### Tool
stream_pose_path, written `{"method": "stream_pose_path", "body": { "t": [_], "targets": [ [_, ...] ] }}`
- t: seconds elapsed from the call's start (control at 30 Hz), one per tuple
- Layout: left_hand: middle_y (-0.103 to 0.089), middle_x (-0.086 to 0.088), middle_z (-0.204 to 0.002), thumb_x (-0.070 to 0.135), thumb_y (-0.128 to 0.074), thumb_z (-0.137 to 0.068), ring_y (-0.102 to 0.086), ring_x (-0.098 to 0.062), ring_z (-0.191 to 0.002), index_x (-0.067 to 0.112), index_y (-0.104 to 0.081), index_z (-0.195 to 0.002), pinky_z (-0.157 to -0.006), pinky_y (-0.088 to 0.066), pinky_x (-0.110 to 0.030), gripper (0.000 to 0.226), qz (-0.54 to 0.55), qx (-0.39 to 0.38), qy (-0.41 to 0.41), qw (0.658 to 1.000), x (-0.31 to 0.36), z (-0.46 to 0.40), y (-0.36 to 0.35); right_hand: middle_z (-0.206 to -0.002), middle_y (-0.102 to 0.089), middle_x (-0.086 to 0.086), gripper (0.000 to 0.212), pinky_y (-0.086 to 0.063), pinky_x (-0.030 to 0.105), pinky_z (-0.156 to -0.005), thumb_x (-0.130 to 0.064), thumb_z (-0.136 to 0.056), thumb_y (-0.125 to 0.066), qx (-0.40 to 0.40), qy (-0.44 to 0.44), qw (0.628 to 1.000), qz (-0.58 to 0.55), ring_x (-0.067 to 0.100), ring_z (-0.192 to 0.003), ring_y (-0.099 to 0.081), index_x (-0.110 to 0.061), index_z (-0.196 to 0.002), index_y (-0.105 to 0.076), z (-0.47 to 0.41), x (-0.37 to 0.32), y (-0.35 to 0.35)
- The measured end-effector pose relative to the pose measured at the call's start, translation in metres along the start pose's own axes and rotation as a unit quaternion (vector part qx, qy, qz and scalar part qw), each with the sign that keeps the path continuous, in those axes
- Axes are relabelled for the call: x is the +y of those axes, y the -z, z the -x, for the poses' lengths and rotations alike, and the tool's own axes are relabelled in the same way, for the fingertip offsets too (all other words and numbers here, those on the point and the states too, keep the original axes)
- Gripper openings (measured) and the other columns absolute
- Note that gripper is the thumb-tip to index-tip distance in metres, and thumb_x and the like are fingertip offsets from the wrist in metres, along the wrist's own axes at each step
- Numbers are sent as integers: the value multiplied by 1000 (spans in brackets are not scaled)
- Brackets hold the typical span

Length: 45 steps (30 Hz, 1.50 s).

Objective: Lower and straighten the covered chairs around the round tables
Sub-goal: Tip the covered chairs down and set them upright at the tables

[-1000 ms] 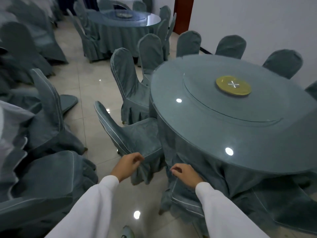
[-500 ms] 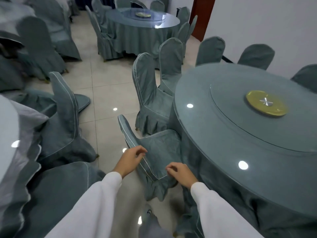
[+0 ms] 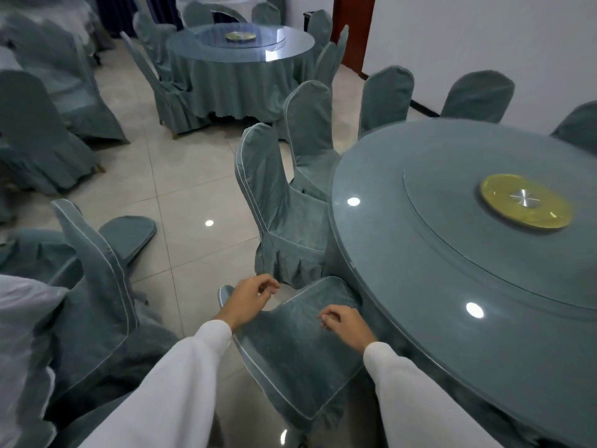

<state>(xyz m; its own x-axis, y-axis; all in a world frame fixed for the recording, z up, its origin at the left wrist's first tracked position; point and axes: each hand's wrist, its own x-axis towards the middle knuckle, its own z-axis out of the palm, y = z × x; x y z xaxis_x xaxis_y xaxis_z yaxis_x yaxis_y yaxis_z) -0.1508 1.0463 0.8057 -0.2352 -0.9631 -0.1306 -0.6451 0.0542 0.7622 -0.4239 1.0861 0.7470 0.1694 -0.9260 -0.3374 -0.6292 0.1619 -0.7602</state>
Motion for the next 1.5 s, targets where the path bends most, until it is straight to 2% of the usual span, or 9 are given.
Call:
{"method": "stream_pose_path", "body": {
  "t": [0.23,0.5,0.67,0.77,0.9,1.13,1.3,1.4,1.5],
  "targets": [
    [-73,16,-98,19,-58,-100,-66,-3,-94,26,-73,-105,-89,-54,-25,17,-52,-77,-46,995,-13,-70,14,-92,-75,-10,15,-51,23,-89,-21,-100,-61,56,-34,998,1,3,-89,-67,-21,-100,-76,-39,-1,14],
    [-73,15,-100,17,-59,-99,-65,5,-91,29,-71,-102,-86,-50,-15,17,-76,-193,-139,968,-40,-141,9,-97,-74,-15,15,-44,5,-71,-26,-100,-60,153,-146,977,-39,-3,-87,-65,-29,-103,-75,-34,-14,-19],
    [-72,18,-98,12,-61,-98,-68,1,-93,34,-70,-98,-91,-56,-25,24,-48,-270,-173,946,-54,-164,10,-90,-75,-17,12,-56,32,-89,-28,-96,-64,205,-214,953,-65,2,-85,-70,-33,-93,-74,-16,-20,-55],
    [-74,17,-94,11,-63,-96,-69,-2,-92,40,-69,-93,-90,-58,-32,29,-34,-300,-194,934,-63,-168,10,-86,-75,-17,14,-56,35,-91,-25,-97,-64,241,-245,936,-80,5,-83,-71,-33,-89,-73,6,-31,-74],
    [-75,8,-93,7,-64,-95,-70,-9,-89,22,-73,-98,-89,-57,-37,18,-14,-343,-207,916,-73,-155,8,-90,-76,-13,12,-57,36,-91,-27,-98,-64,271,-299,907,-120,5,-85,-71,-28,-94,-76,39,-44,-111],
    [-72,18,-99,39,-66,-94,-65,8,-92,34,-70,-104,-94,-55,-28,11,-94,-498,-205,837,-79,-125,23,-88,-72,-22,46,-55,34,-89,-83,-80,-52,253,-349,892,-136,3,-86,-67,-44,-94,-72,87,-60,-174],
    [-65,25,-118,82,-71,-65,-61,6,-106,44,-61,-121,-96,-48,-21,69,-198,-590,-205,756,-86,-108,42,-102,-72,-22,58,-54,33,-94,-91,-72,-54,247,-337,897,-146,5,-96,-67,-45,-103,-71,100,-84,-188],
    [-56,23,-129,79,-78,-54,-55,-5,-116,50,-50,-130,-104,-46,-30,85,-295,-599,-244,703,-98,-104,47,-120,-62,-29,63,-50,29,-98,-91,-62,-66,189,-336,921,-60,0,-109,-60,-59,-115,-57,105,-90,-187],
    [-58,18,-130,52,-73,-74,-56,-10,-113,53,-48,-128,-101,-49,-35,60,-346,-545,-295,704,-114,-105,45,-114,-72,-19,52,-54,30,-96,-67,-69,-80,193,-330,924,1,6,-104,-66,-54,-117,-65,101,-93,-185]
  ]
}}
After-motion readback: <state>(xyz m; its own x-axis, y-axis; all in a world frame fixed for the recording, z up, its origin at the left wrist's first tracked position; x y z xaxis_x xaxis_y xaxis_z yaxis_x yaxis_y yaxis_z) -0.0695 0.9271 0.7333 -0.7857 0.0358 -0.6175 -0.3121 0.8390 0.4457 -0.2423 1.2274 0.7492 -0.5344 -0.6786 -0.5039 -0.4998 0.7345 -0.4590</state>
